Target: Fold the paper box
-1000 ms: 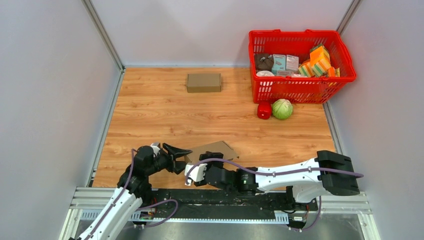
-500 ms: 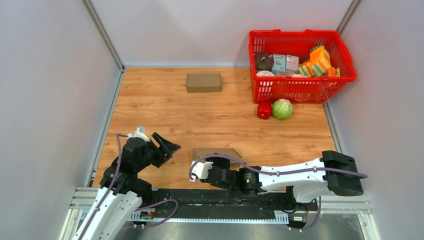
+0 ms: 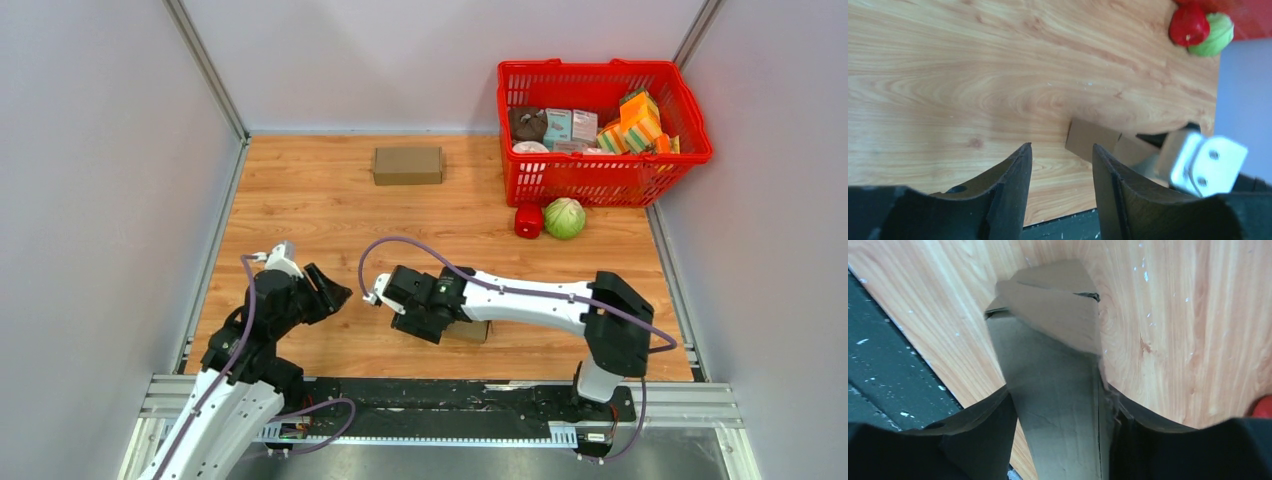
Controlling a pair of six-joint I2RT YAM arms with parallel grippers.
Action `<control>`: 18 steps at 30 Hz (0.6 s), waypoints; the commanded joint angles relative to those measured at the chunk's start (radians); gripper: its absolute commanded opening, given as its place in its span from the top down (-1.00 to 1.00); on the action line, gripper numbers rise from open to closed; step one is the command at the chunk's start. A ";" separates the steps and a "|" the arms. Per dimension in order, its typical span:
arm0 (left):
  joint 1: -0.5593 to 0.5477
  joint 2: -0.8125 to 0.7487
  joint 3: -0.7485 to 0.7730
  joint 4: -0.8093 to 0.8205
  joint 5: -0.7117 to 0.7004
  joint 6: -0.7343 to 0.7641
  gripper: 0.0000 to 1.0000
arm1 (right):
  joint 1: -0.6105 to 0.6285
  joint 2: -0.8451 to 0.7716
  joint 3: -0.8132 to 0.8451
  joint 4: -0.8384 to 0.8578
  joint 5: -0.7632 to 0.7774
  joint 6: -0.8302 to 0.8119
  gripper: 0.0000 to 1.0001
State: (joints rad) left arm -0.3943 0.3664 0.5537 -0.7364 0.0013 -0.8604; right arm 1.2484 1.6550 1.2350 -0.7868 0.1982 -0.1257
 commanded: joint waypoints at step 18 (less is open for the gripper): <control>-0.249 0.357 0.033 0.384 0.283 0.292 -0.39 | -0.322 -0.458 -0.072 -0.133 -0.229 0.478 -1.00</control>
State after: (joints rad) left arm -0.5091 0.6159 0.4416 -0.3565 0.3744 -0.7193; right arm 1.0088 1.3464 1.2499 -0.8776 0.0231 0.1020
